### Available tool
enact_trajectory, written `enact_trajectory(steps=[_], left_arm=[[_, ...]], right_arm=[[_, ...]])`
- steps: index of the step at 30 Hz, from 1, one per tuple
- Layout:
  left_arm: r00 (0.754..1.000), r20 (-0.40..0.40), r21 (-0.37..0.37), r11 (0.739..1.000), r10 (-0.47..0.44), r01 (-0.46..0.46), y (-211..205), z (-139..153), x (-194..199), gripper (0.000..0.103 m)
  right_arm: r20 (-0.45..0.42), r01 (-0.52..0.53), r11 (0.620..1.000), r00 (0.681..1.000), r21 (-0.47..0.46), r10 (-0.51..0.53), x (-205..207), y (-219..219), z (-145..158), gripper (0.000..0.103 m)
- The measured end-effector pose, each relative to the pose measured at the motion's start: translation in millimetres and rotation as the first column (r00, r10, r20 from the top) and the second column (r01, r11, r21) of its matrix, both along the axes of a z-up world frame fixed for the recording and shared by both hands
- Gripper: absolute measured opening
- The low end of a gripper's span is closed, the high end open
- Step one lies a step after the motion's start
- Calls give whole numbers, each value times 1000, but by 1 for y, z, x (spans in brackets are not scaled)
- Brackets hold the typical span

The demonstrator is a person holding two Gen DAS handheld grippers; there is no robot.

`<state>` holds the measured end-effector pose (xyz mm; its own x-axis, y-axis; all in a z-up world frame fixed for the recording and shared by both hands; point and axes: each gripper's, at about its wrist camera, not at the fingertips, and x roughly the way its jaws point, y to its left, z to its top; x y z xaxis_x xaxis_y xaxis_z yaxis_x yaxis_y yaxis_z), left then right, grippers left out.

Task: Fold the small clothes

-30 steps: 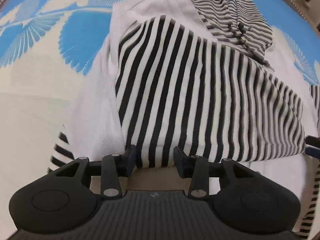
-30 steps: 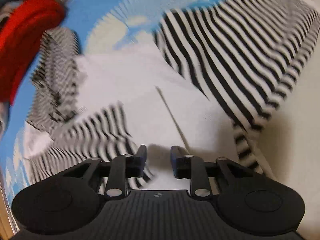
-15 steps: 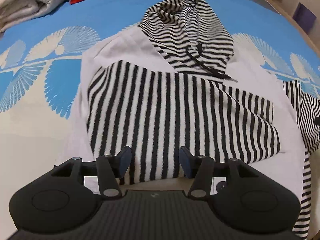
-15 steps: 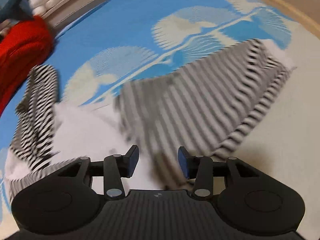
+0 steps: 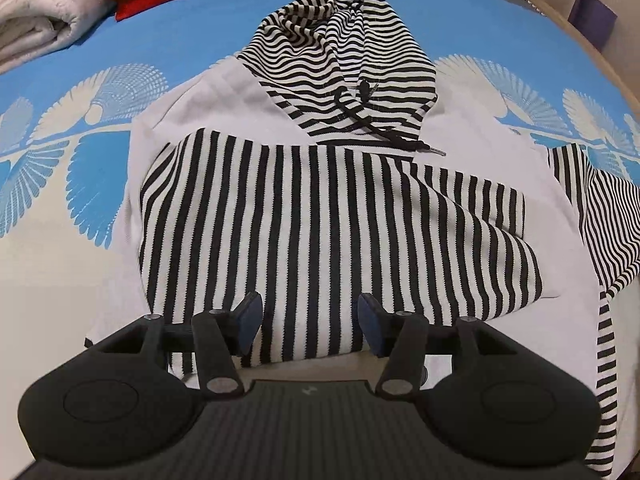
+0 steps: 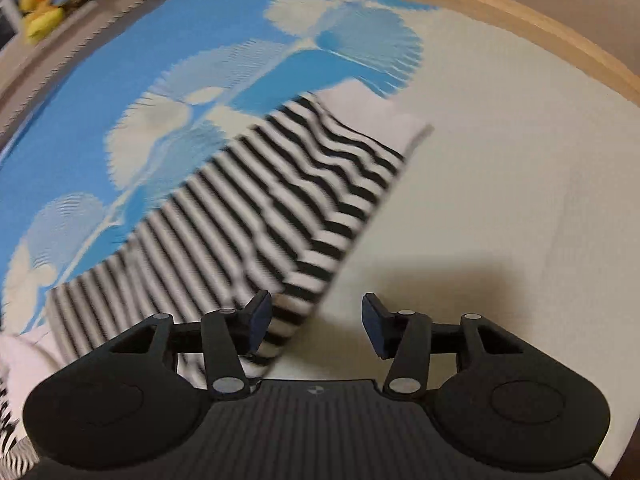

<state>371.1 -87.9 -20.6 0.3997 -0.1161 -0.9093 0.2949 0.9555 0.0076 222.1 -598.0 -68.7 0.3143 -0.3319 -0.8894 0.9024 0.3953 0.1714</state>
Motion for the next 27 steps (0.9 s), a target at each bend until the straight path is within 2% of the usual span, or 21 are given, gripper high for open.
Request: enact_trajectory(steps=[4,12,14,15,17,19,21,24,26,27], left_arm=[[1000,-1,3,1000,-5,5,-4,-1,1,58],[1000,-5,4,1000,-14,14,-4,-3,1,58],[1000,-5,5,1000,-14,14,-3,-3,1,58],[1000,-5,5,1000,-13,13,-2,-2,1,58],[1000,-4,3,1000,-10,10,-1,-1,1,58],[1000,-2,-1,1000,-7,7,1,0,1,58],[1000,1,-5,1000,-4,4,3,2,1,58],[1000,5,-12,1000,8,-8,8,6,2,58],[1000,10,-18,1000,20,-20,14,9,3,58],[1000,13,-22,999,28,-28,17,11,3,58]], right_arm=[[15,37,999,999,39,-37,-3,-12,-11,52],[67,124,992,990,25,-126,-7,-32,-11,52],[73,129,991,989,18,-130,-7,-33,-10,41],[82,125,992,989,21,-126,-6,-34,-10,31],[90,111,994,990,13,-112,-3,-33,-9,19],[75,97,995,993,-26,-95,2,-29,-4,3],[76,86,994,994,-68,-81,7,-24,4,1],[78,52,980,996,-192,-38,21,-4,28,0],[75,-26,943,996,-332,54,37,26,52,0],[70,-95,901,988,-424,137,49,49,67,0]])
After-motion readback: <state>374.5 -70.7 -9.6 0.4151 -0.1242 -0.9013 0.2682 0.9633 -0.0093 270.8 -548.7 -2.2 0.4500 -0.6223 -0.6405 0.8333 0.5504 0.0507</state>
